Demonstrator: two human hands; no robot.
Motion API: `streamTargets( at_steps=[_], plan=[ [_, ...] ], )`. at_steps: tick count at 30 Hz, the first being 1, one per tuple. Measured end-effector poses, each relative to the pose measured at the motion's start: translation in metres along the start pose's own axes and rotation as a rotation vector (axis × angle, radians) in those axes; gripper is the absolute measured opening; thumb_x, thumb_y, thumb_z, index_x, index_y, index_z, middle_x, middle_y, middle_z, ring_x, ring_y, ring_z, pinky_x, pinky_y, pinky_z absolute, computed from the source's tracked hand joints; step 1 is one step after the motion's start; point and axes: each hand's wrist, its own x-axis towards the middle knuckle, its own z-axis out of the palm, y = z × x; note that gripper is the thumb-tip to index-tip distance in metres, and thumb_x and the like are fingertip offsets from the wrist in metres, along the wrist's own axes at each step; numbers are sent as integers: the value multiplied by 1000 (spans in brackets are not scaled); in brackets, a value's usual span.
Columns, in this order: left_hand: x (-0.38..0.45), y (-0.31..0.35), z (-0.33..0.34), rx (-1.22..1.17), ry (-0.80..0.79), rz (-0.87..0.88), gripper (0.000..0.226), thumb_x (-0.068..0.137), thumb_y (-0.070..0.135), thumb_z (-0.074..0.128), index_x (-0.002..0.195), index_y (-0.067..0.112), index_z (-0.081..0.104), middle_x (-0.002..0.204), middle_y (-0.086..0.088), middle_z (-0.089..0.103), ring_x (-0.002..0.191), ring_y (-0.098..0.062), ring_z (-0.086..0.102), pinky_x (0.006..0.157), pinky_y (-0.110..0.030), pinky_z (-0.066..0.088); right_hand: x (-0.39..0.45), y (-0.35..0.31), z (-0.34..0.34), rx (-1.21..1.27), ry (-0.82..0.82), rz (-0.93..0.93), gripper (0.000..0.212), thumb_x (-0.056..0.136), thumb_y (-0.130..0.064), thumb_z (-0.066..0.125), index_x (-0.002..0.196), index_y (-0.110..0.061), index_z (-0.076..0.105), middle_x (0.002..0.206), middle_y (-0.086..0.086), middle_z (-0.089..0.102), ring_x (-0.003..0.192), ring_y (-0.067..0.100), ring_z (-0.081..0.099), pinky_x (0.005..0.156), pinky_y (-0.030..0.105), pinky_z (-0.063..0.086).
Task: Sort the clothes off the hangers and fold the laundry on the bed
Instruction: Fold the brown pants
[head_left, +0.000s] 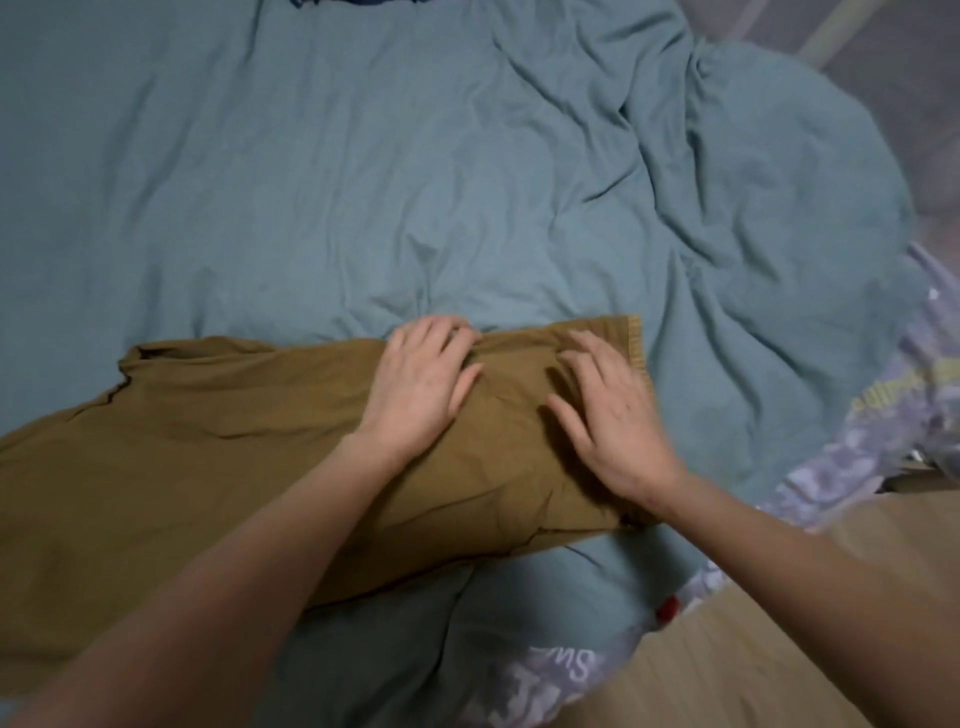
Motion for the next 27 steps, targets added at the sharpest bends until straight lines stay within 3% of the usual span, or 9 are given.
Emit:
streamTargets(
  at_steps=[2, 5, 8, 11, 14, 16, 18, 22, 27],
  plan=[
    [-23, 39, 0, -143, 0, 22, 41, 95, 38, 48, 124, 12, 59, 128, -7, 58, 120, -25, 50, 104, -37, 33, -34, -10, 1, 86, -136, -52, 59, 95, -48, 34, 139, -10, 43, 155, 8, 29, 145, 20, 21, 117, 31, 16],
    [-66, 69, 15, -78, -261, -55, 70, 94, 56, 36, 148, 13, 35, 156, -8, 30, 145, -27, 24, 118, -44, 16, -67, 4, 17, -71, -323, -80, 67, 94, -52, 29, 151, -17, 24, 159, 1, 13, 148, 16, 8, 119, 32, 6],
    [-109, 52, 34, 113, -534, 39, 87, 86, 71, 28, 152, 15, 24, 159, -8, 21, 147, -29, 16, 117, -47, 12, -84, 47, 28, -341, -466, -140, 74, 86, -55, 32, 150, -18, 24, 155, 2, 30, 142, 24, 30, 114, 39, 16],
    [-117, 35, 29, 121, -579, 89, 90, 82, 71, 27, 152, 14, 25, 159, -9, 21, 147, -28, 16, 117, -45, 9, -88, 56, 26, -297, -344, -85, 71, 90, -52, 36, 150, -17, 22, 156, 3, 27, 143, 23, 28, 116, 38, 11],
    [-109, 45, 13, -19, -425, 250, 74, 87, 62, 46, 140, 10, 45, 152, -12, 35, 144, -28, 27, 118, -42, 15, -82, 36, 19, 109, -24, 291, 63, 99, -38, 48, 150, -11, 24, 158, 6, 17, 146, 22, 16, 118, 35, 9],
    [-107, 60, 11, -90, -330, 420, 50, 85, 49, 63, 117, 10, 61, 138, -11, 52, 135, -29, 41, 115, -43, 23, -68, 35, 12, 280, 106, 597, 58, 97, -37, 50, 141, -2, 37, 145, 19, 39, 135, 33, 35, 111, 38, 25],
    [-107, 73, 20, -112, -341, 471, 33, 81, 38, 70, 101, 12, 64, 127, -8, 61, 129, -30, 48, 114, -44, 28, -59, 40, 7, 286, 38, 738, 49, 96, -39, 50, 122, 2, 50, 124, 25, 55, 116, 38, 50, 94, 38, 37],
    [-100, 84, 33, -224, -409, 318, 9, 82, 25, 69, 85, 16, 67, 117, -2, 66, 130, -28, 50, 115, -45, 23, -54, 38, 4, 186, -103, 758, 49, 97, -44, 47, 113, 3, 51, 116, 29, 59, 110, 43, 53, 85, 40, 39],
    [-90, 80, 28, -367, -622, 200, 10, 90, 25, 59, 81, 20, 63, 151, 3, 39, 147, -18, 17, 120, -36, 0, -60, 25, 11, 303, -73, 763, 47, 98, -42, 47, 116, 1, 51, 118, 25, 60, 111, 40, 54, 88, 39, 41]
  ],
)
